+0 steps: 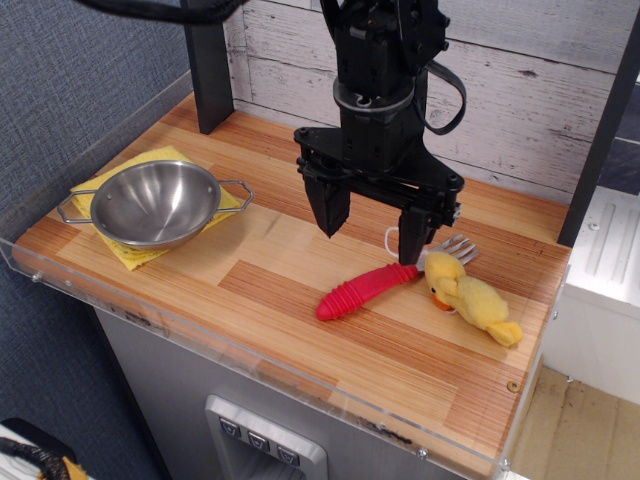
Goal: Move the object to the left of the fork
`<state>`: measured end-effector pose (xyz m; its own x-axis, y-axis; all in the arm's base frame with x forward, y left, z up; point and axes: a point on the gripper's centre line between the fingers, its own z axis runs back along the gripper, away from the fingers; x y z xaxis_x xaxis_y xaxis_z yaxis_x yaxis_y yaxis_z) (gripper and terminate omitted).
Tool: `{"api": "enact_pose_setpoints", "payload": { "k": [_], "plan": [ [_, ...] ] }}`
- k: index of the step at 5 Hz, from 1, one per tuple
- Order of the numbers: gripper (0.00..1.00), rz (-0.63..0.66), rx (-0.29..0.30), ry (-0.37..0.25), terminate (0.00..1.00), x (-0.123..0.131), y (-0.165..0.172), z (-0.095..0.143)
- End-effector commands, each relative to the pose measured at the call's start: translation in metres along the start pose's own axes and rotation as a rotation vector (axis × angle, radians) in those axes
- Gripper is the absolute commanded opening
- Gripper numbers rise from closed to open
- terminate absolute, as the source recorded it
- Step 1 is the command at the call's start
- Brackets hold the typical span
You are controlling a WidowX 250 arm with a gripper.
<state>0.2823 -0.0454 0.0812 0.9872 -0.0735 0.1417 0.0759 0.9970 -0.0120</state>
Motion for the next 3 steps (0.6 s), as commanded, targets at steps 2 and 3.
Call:
{"api": "enact_pose_setpoints", "payload": {
  "k": [2, 3],
  "plan": [
    [1.0, 0.162, -0.02, 0.021, 0.0, 0.005, -0.014, -0.032],
    [1.0, 0.216, -0.031, 0.032, 0.0, 0.0, -0.034, -0.036]
  ]
}}
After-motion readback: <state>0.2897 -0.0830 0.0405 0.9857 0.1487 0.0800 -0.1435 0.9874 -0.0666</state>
